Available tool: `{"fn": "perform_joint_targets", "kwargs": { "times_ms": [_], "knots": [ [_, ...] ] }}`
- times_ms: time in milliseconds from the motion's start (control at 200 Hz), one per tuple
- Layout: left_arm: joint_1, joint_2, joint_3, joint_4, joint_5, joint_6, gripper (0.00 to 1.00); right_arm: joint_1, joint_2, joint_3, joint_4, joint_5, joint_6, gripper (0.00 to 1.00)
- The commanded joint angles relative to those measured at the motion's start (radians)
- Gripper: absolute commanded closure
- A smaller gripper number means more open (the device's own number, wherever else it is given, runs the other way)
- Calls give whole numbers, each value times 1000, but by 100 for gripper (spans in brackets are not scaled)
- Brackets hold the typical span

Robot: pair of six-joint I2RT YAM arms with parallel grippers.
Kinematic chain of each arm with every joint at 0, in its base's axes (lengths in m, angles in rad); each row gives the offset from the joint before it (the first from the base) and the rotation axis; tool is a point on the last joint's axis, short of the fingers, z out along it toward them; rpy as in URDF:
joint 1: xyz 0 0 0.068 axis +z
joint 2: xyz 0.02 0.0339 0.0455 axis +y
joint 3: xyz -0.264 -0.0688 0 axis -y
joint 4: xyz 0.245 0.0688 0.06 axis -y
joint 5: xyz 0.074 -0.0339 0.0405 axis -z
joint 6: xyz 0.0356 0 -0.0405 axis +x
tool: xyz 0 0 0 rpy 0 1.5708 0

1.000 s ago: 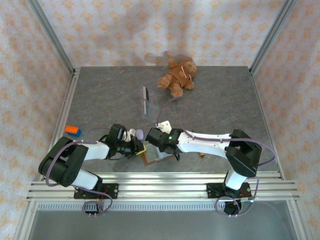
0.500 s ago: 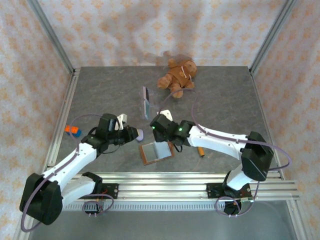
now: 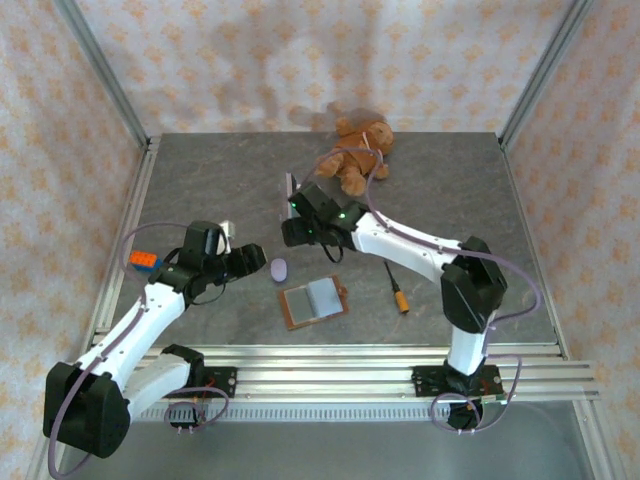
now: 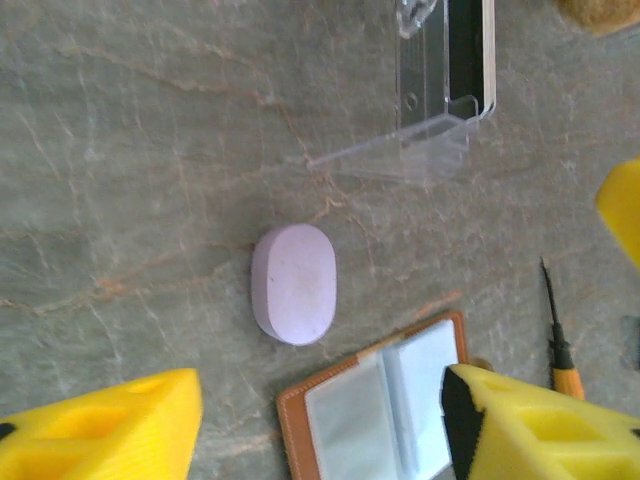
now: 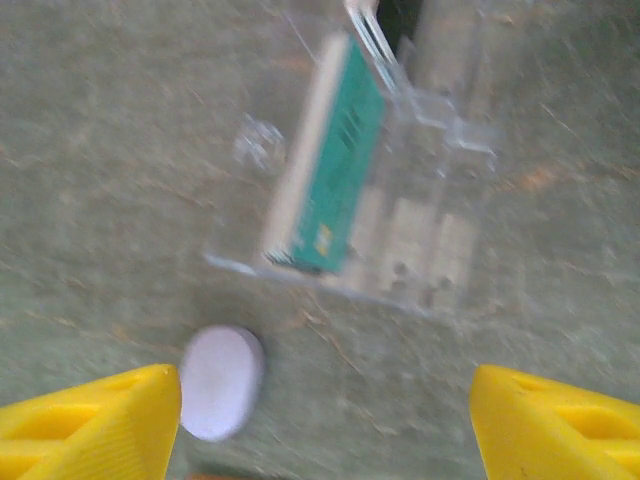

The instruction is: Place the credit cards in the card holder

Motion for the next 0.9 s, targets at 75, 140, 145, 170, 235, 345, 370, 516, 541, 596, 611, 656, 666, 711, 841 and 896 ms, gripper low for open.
{"fn": "perform_joint_targets", "kwargs": {
  "times_ms": [75,140,145,170,235,345,370,516,541,596,611,656,666,711,841,896],
  "knots": [
    [10,-23,19,-63,-135,80,25,6,187,262,-137,136,85,22],
    [12,-37,9,-74,-148,96,24,4,249,338,-162,161,96,23],
    [13,-38,8,-75,-149,96,24,4,253,343,-162,162,96,24],
    [12,-44,2,-79,-154,101,23,4,271,363,-167,165,99,24],
    [13,-60,-16,-83,-170,106,22,2,308,407,-167,151,105,27],
    [14,-85,-50,-71,-172,104,22,-6,361,475,-191,122,105,32],
    [15,-88,-56,-68,-169,102,22,-7,369,488,-197,116,105,32],
    [15,-101,-81,-54,-154,95,22,-29,384,498,-187,7,137,35],
    [15,-102,-84,-53,-153,96,22,-35,382,489,-177,-26,149,37],
    [15,-100,-88,-51,-152,96,22,-46,371,465,-146,-89,175,38],
    [15,-100,-89,-49,-152,96,23,-49,368,457,-138,-102,180,39],
    [15,-99,-91,-46,-147,95,23,-53,356,438,-117,-128,190,40],
    [14,-98,-91,-47,-148,94,23,-53,354,434,-114,-132,191,40],
    [14,-98,-91,-43,-146,93,23,-55,341,416,-96,-149,189,41],
    [15,-93,-95,-34,-140,87,24,-60,304,348,-47,-198,189,42],
    [14,-88,-96,-29,-138,85,24,-66,284,310,-13,-220,197,44]
  ]
}}
